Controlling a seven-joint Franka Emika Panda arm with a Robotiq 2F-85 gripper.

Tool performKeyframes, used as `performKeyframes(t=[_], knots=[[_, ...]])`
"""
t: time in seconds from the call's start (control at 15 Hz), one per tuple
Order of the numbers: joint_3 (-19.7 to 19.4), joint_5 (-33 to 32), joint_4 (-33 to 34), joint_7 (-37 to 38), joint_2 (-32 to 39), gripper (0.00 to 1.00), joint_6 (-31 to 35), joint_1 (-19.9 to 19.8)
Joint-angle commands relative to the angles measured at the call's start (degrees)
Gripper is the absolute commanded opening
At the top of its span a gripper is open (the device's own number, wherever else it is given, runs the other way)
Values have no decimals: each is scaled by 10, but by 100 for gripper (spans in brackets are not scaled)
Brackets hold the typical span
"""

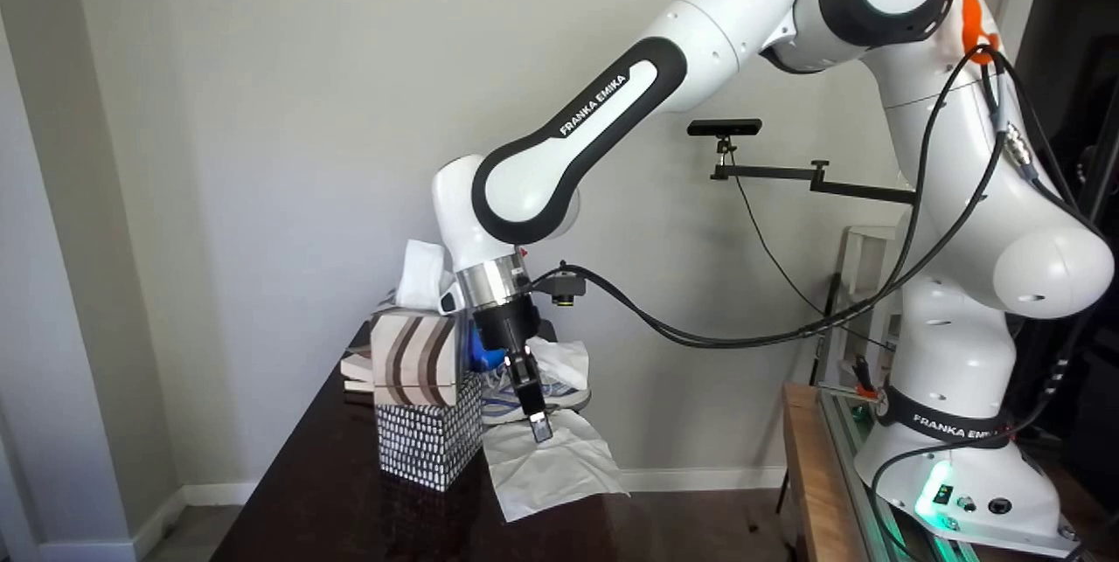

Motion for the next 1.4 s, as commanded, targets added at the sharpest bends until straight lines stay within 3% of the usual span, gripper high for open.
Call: performKeyframes(t=[0.0, 0.33, 1.07, 1.33], knots=[[11, 23, 3, -39, -4, 0, 11, -8], [20, 39, 4, -77, -11, 0, 9, -12], [18, 48, 52, -93, 31, 0, -99, -17], [23, 65, 50, -116, 19, 0, -94, -22]])
